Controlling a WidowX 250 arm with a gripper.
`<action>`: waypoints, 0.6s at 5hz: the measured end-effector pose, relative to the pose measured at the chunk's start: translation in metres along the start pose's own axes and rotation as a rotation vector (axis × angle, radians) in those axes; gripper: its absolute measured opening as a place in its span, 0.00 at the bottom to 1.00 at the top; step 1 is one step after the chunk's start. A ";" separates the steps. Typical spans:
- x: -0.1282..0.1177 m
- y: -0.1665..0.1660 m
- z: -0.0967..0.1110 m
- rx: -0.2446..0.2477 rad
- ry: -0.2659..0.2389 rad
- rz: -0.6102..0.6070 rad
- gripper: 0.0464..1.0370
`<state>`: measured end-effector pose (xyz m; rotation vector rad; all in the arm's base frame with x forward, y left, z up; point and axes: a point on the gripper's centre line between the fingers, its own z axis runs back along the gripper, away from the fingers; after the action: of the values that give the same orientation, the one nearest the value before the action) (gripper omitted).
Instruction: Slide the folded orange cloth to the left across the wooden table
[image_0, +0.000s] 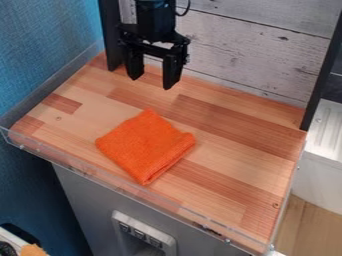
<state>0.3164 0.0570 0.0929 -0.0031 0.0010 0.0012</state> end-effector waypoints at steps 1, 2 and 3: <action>-0.014 -0.003 0.002 0.003 -0.034 -0.009 0.96; -0.026 -0.005 0.003 0.008 -0.055 -0.014 0.96; -0.033 -0.006 0.002 0.008 -0.055 -0.009 0.92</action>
<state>0.2834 0.0505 0.0951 0.0045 -0.0538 -0.0080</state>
